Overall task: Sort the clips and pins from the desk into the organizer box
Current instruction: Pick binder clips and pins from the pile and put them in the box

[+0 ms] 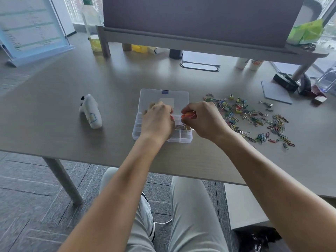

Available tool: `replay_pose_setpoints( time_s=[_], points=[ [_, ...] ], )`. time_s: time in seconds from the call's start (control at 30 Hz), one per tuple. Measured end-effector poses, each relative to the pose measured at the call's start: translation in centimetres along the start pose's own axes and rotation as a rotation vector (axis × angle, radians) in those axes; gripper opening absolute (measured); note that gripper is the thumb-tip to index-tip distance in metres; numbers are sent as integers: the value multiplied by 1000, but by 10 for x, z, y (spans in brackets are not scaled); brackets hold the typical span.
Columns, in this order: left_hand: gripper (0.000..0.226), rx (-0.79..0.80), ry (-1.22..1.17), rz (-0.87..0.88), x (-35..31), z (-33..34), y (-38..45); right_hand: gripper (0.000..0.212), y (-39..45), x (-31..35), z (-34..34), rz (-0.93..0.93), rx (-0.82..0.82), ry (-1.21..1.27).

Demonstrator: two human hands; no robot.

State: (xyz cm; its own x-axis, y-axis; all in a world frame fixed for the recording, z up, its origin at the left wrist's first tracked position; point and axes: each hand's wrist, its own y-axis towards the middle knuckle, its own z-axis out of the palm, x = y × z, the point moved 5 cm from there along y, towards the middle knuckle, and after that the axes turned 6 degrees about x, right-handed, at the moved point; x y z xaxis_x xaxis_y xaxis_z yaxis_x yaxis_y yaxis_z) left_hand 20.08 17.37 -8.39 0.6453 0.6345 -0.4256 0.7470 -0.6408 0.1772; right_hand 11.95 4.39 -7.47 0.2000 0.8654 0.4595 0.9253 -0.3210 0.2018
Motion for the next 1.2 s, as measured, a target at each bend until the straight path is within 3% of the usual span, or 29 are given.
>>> replay_pose_setpoints(
  time_s=[0.4, 0.6, 1.2],
  points=[
    [29, -160, -89, -29, 10, -1, -32, 24, 1, -6, 3, -68, 56, -67],
    [35, 36, 27, -10, 4, 17, -32, 23, -1, -6, 1, -40, 1, -4],
    [39, 76, 81, -52, 6, 23, -31, 23, -5, -7, -3, 127, -65, 220]
  ],
)
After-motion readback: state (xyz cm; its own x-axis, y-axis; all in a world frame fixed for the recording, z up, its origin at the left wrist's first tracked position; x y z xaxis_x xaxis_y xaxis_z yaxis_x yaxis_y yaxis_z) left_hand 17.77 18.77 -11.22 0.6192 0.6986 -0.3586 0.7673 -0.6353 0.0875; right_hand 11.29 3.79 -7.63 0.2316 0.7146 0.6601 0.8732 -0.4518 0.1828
